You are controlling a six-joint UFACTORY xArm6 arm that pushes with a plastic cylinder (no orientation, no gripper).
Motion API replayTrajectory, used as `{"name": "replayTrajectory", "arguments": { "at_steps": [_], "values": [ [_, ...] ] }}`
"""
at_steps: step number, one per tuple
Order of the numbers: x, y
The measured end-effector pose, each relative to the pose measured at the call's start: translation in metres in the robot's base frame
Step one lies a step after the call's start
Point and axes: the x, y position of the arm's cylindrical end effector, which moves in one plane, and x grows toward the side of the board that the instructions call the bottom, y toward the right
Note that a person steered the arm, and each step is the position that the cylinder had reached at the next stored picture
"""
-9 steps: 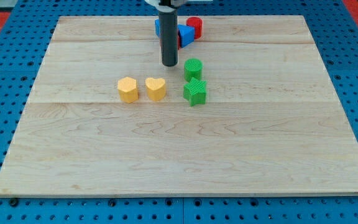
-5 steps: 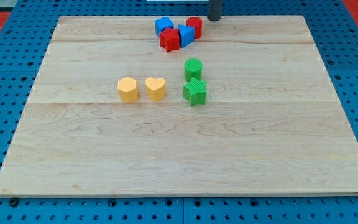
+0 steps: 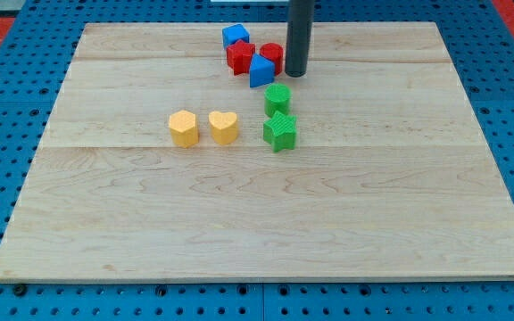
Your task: Move the red star above the green circle
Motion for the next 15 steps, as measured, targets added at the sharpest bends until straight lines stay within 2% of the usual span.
{"name": "replayTrajectory", "arguments": {
  "at_steps": [2, 4, 5, 7, 8, 9, 12, 13, 14, 15],
  "values": [
    [-0.004, -0.089],
    [-0.015, -0.118],
    [-0.018, -0.083],
    [-0.072, -0.108],
    [-0.078, -0.09],
    [-0.072, -0.066],
    [-0.066, -0.042],
    [-0.061, -0.056],
    [-0.06, -0.046],
    [-0.056, -0.002]
  ]
}}
